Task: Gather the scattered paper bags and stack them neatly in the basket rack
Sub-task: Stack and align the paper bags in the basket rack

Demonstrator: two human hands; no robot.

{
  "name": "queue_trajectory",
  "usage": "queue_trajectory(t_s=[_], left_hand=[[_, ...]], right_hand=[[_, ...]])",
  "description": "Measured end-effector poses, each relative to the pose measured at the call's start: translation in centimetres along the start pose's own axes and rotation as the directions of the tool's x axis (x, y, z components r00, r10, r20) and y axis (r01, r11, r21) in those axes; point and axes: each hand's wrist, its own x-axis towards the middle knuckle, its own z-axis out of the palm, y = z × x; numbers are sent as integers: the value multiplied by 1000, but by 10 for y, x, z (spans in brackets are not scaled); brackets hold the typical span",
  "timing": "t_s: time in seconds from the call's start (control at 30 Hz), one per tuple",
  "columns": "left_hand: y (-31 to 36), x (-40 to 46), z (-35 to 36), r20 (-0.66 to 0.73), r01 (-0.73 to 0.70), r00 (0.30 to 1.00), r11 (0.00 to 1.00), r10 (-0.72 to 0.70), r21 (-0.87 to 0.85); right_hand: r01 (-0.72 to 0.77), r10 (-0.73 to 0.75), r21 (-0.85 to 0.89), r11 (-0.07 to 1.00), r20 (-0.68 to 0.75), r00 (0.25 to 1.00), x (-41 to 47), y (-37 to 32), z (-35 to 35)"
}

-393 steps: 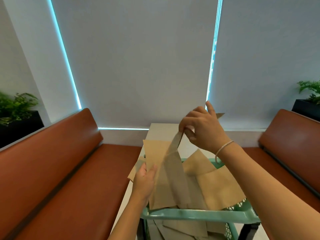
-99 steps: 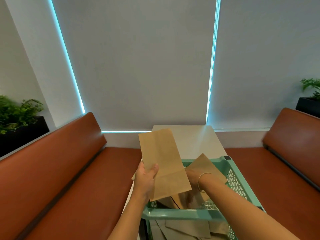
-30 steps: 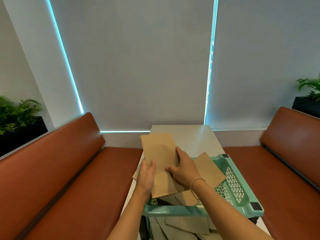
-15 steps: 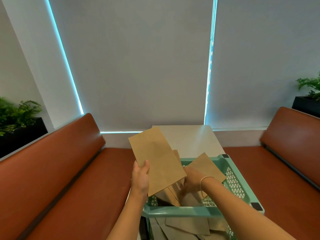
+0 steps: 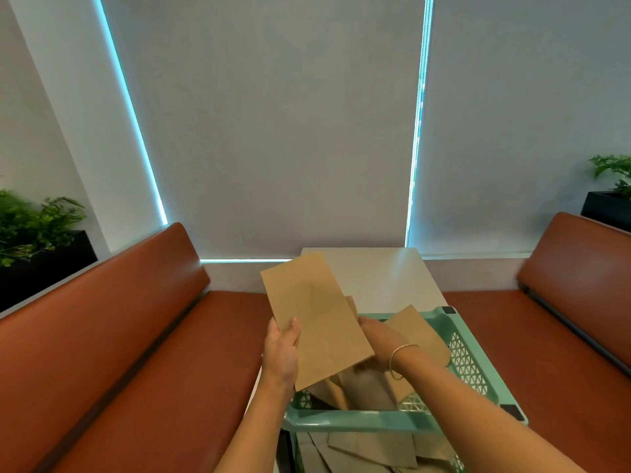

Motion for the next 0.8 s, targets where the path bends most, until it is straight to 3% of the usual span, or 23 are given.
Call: queue_trajectory(t_s=[0.1, 0.17, 0.27, 0.33, 0.37, 0.4, 0.47, 0.5, 0.53, 0.63, 0.8], left_hand=[[2, -1, 1, 3, 6, 1000, 1000, -6, -24], [2, -1, 1, -6, 1, 1000, 999, -1, -34], [3, -2, 1, -13, -6, 1000, 999, 5, -32], [2, -1, 0, -17, -2, 1000, 999, 1, -35], [2, 0, 0, -15, 6, 1000, 999, -6, -38], [2, 0, 0, -12, 15, 1000, 999, -16, -46], [1, 1, 0, -2, 36, 999, 996, -36, -83], [2, 0, 0, 6, 42, 999, 994, -42, -97], [2, 0, 0, 10, 39, 999, 994, -39, -101], [3, -1, 0, -4, 17, 1000, 996, -17, -91], [1, -1, -2, -7, 17, 1000, 999, -17, -40]], right_hand=[[-11, 11, 1, 1000, -200, 980, -10, 7, -26], [-57, 87, 90, 994, -378, 922, -16, 15, -48], [-111, 257, 255, 961, -663, 703, -24, 22, -75], [-7, 321, 383, 924, -764, 560, -31, 19, -87], [91, 335, 445, 891, -778, 532, -33, 15, -90], [216, 340, 517, 828, -770, 541, -34, 10, -90], [435, 293, 666, 606, -695, 656, -37, 1, -83], [475, 226, 698, 536, -660, 716, -38, -2, -76], [481, 145, 693, 536, -637, 757, -37, -4, -68], [397, -15, 602, 693, -538, 843, -31, -3, -44], [281, -59, 517, 809, -404, 913, -29, 2, -34]])
